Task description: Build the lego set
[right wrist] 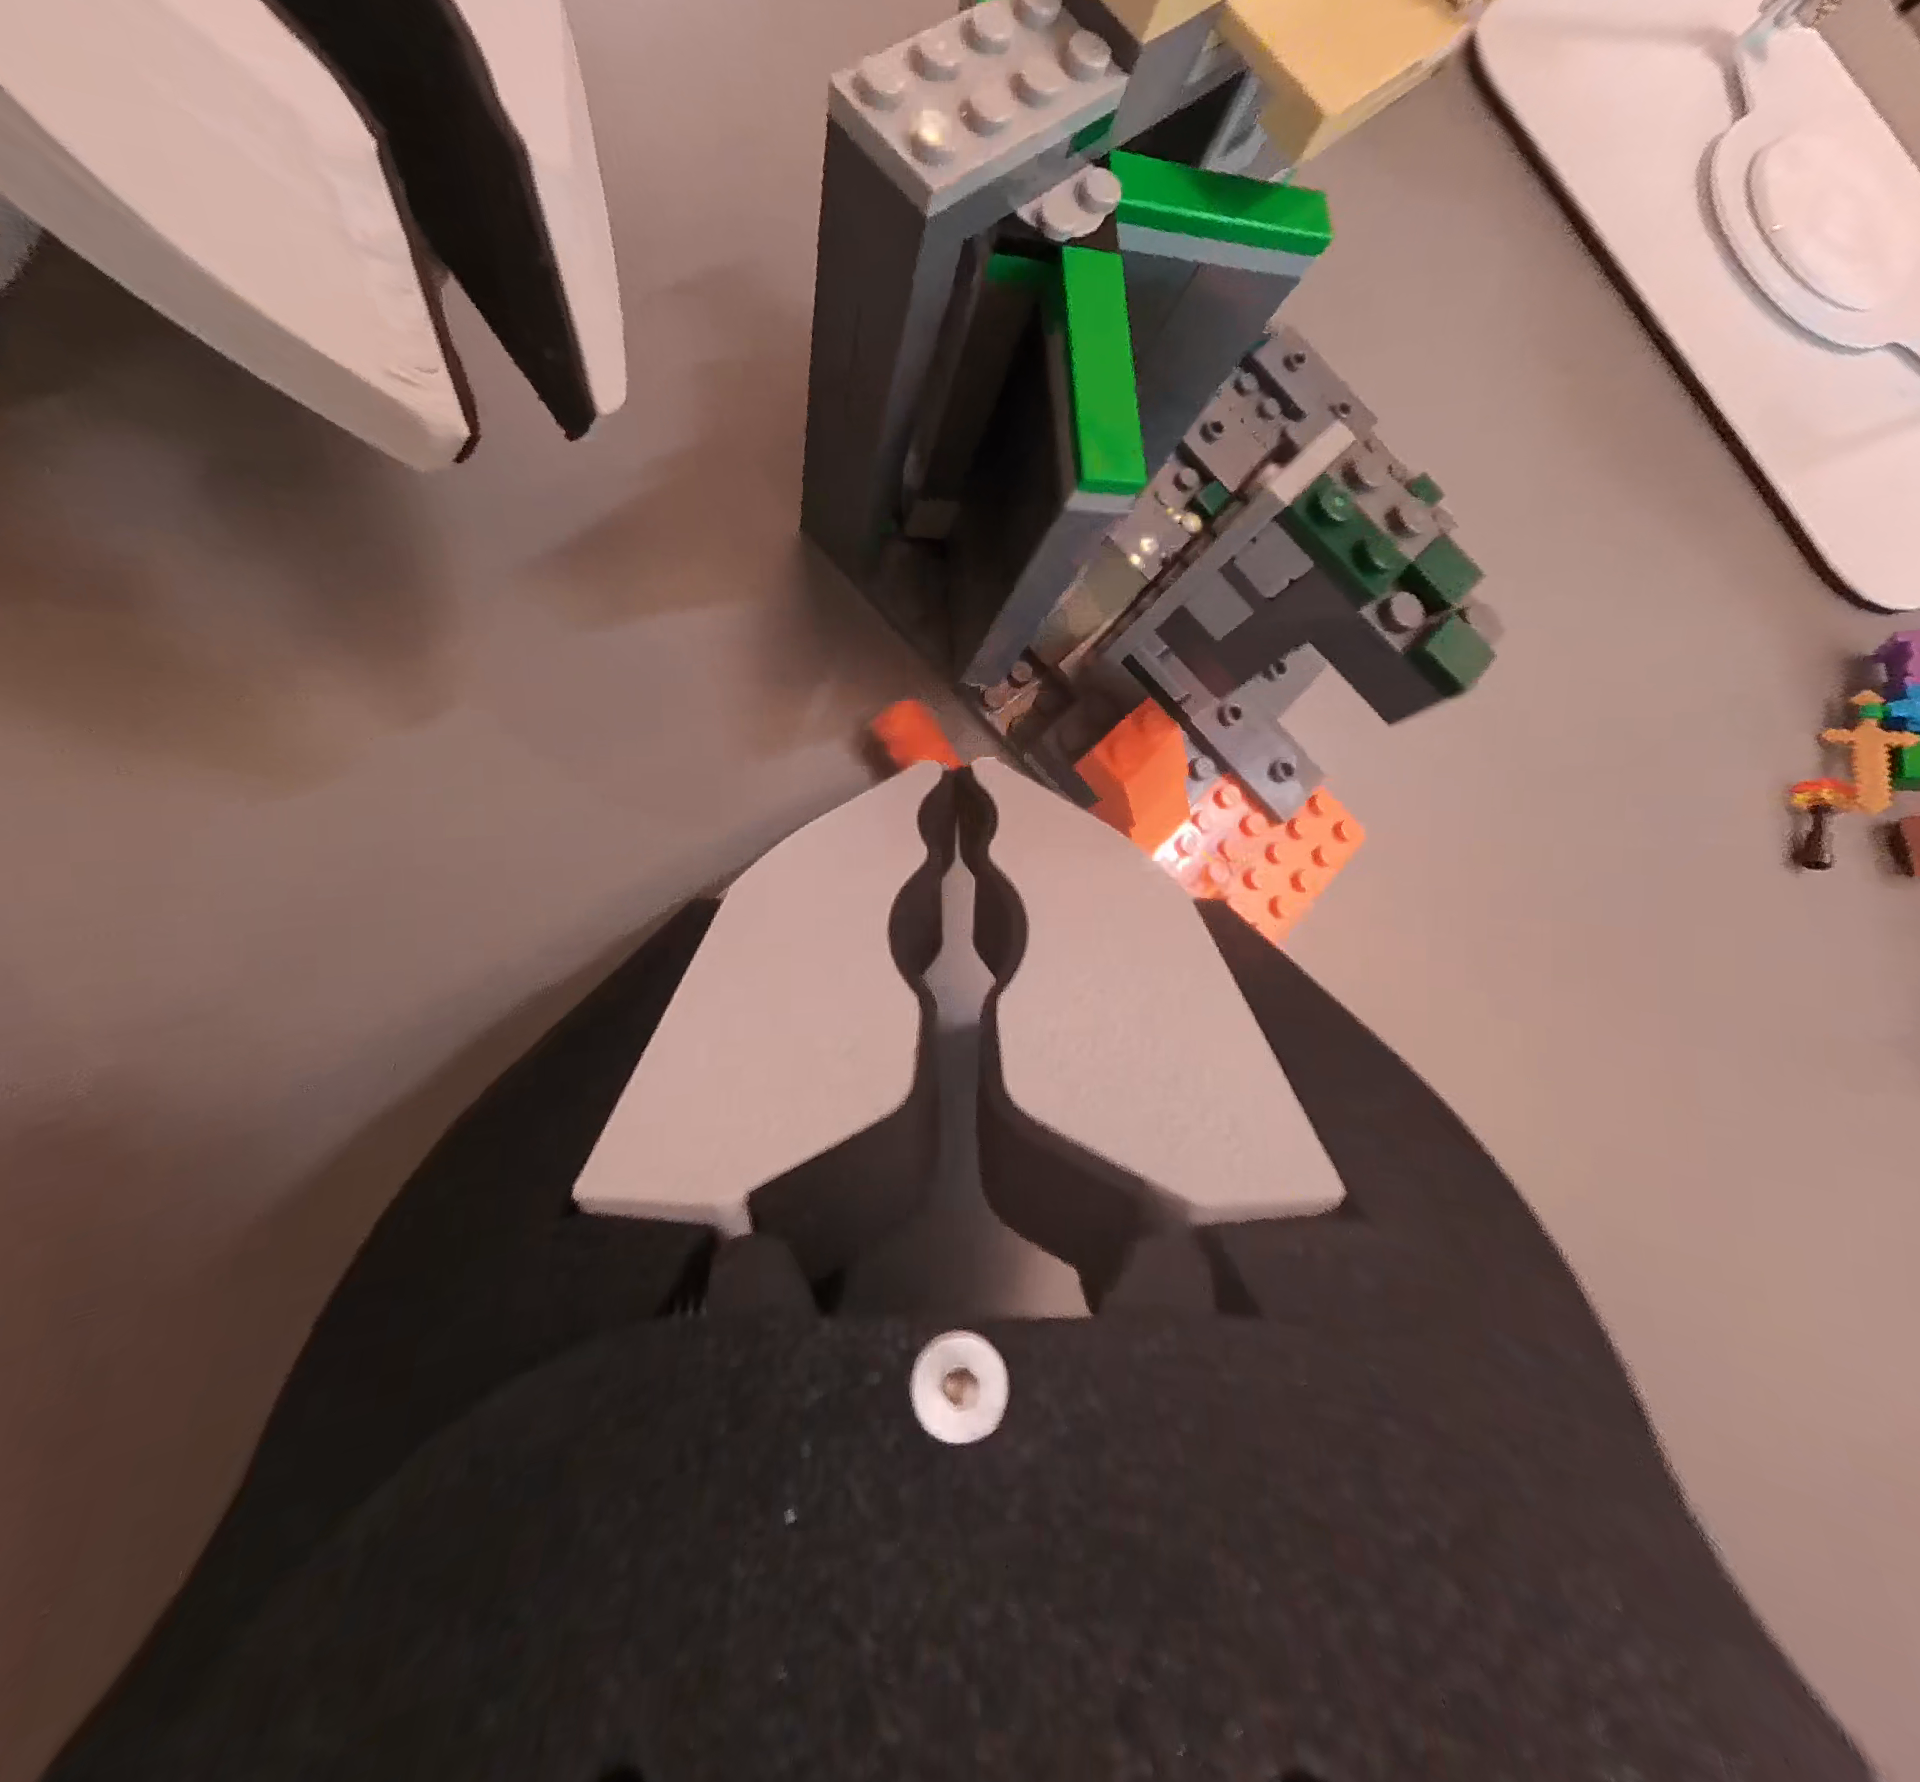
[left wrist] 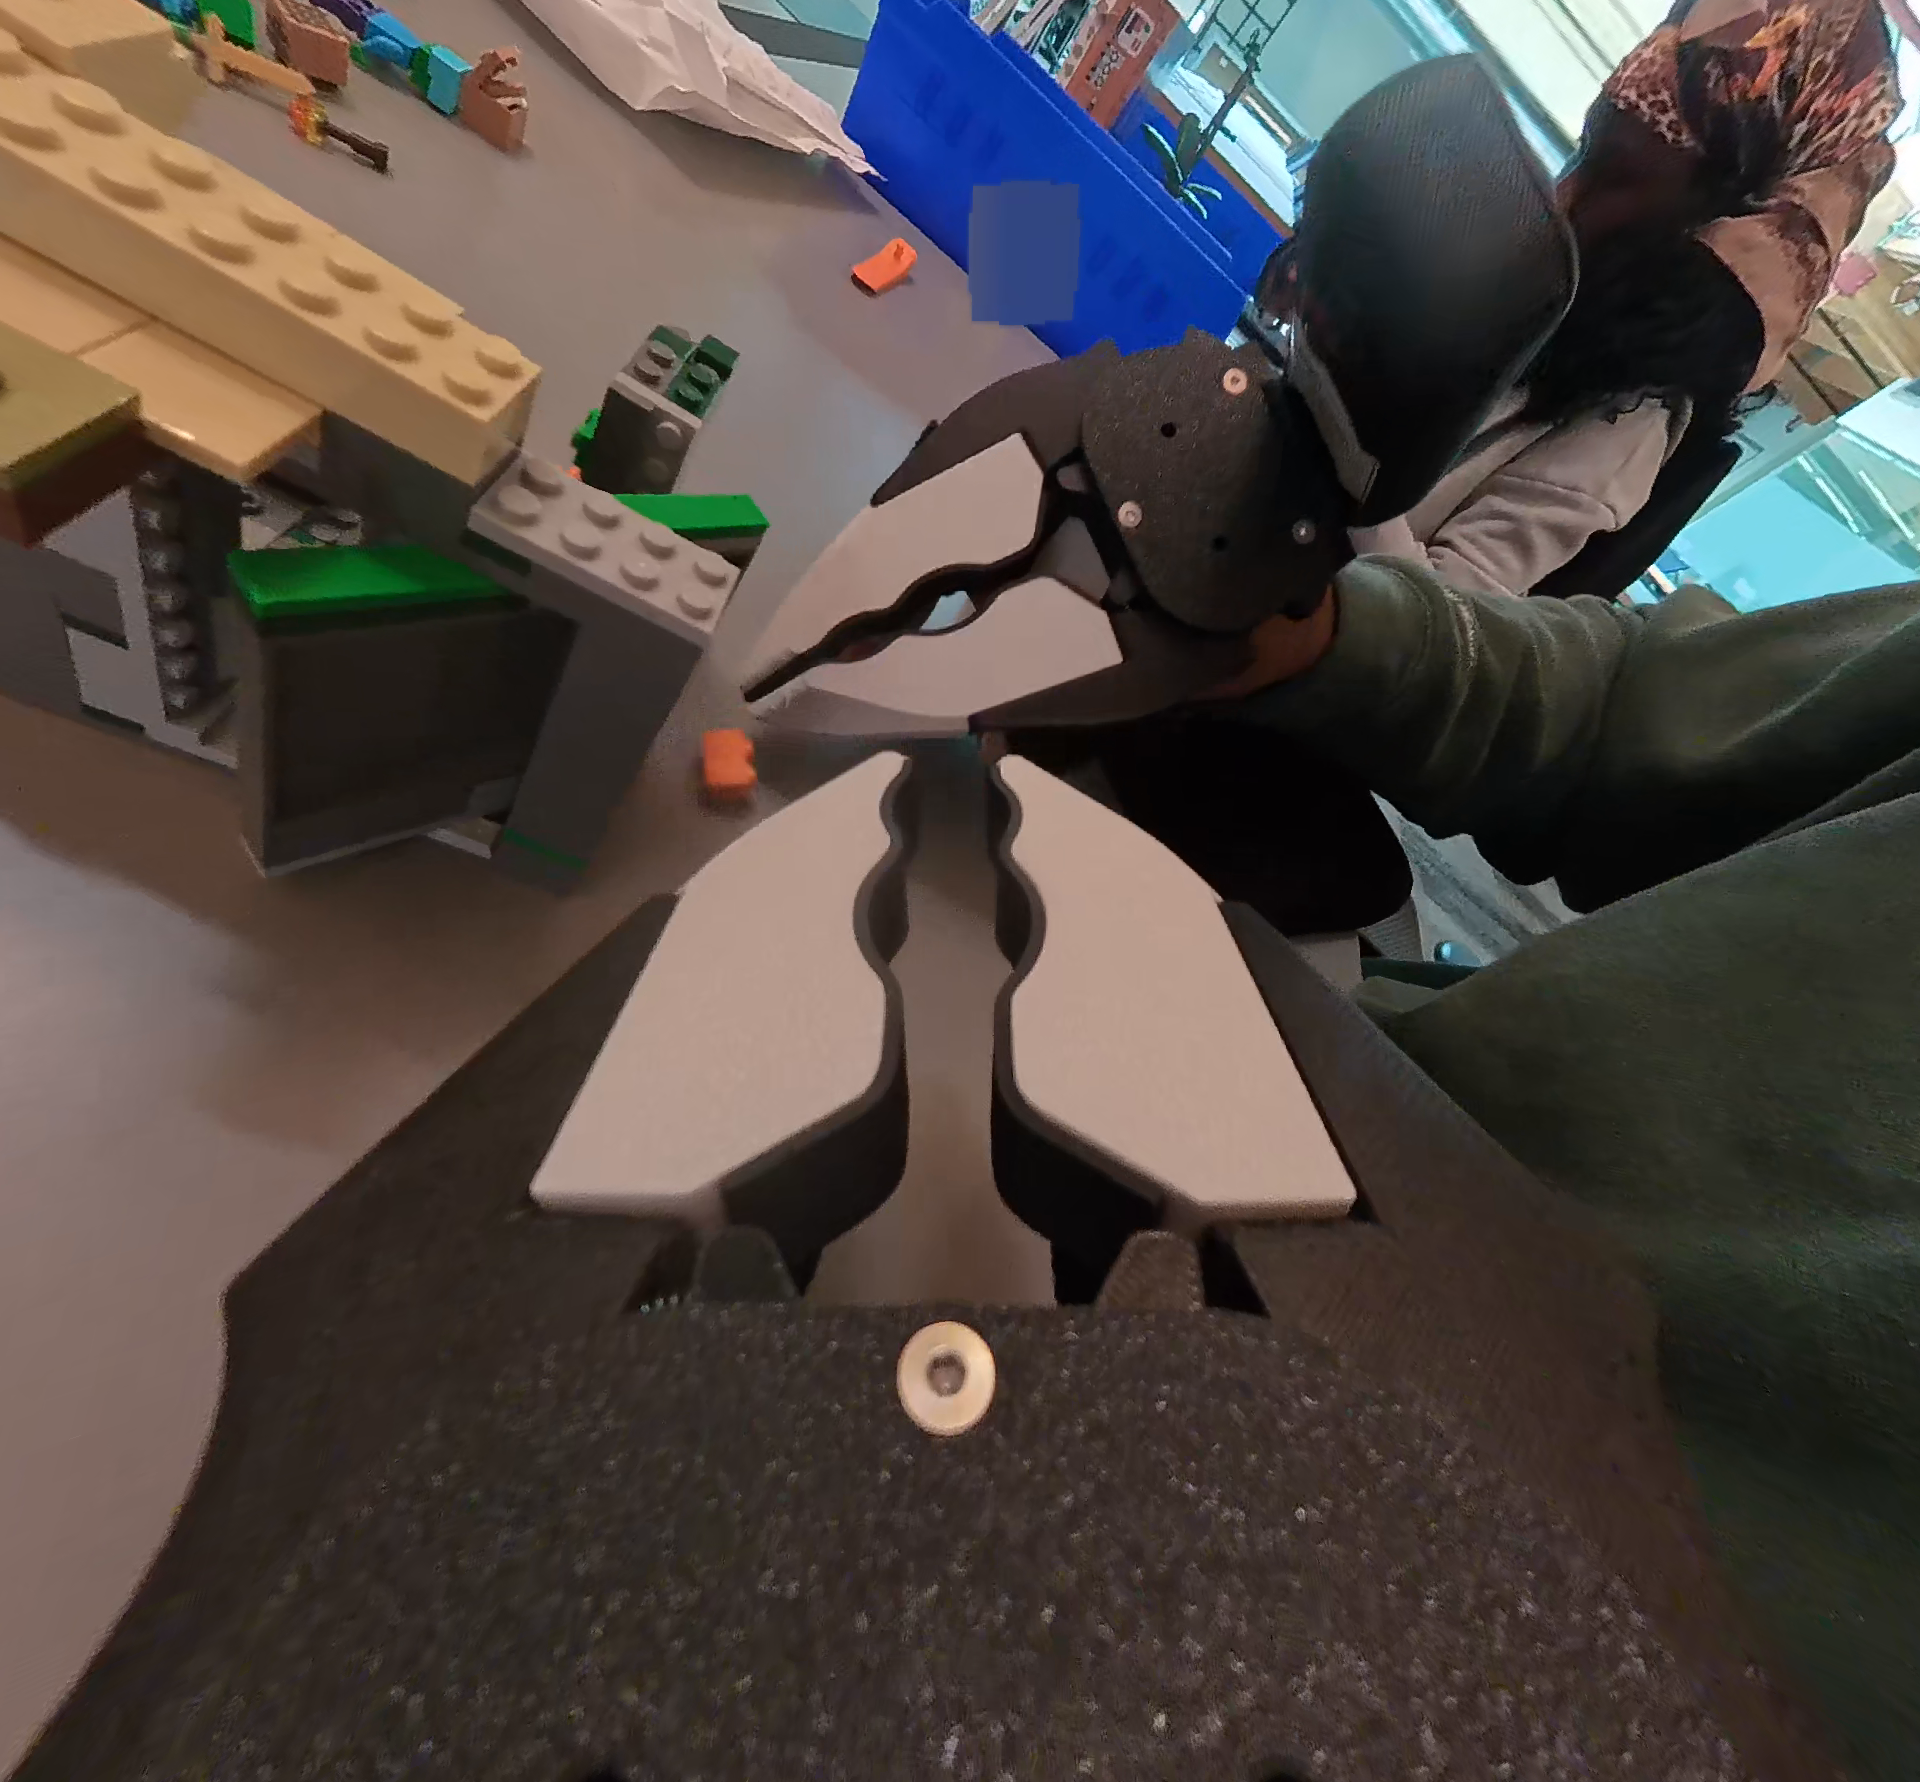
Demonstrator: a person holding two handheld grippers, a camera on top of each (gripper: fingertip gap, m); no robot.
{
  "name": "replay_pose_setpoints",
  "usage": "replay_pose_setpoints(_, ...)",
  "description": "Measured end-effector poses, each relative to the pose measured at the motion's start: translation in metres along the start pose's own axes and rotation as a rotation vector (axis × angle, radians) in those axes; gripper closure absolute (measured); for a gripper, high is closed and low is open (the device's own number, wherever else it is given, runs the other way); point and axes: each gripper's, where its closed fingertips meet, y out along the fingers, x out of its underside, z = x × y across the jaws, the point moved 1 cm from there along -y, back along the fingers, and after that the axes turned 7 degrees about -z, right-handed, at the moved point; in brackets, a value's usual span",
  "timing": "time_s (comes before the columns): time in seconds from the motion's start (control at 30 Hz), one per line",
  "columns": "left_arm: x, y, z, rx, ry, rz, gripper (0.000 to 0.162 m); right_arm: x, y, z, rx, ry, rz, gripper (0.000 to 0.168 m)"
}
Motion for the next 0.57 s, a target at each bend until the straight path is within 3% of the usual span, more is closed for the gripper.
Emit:
replay_pose_setpoints(0.13, 0.003, 0.004, 0.003, 0.002, 0.014, -0.017, 0.15, 0.001, -0.007, 0.001, 0.011, 0.004, 0.024, 0.168)
replay_pose_setpoints(0.47, 0.002, 0.006, 0.006, 0.031, 0.011, -0.013, 0.151, -0.002, 0.008, -0.013, -0.068, -0.147, -0.024, 0.147)
replay_pose_setpoints(0.57, 0.002, 0.007, 0.007, 0.031, 0.023, -0.017, 0.151, 0.001, 0.01, -0.01, -0.099, -0.122, -0.054, 0.162)
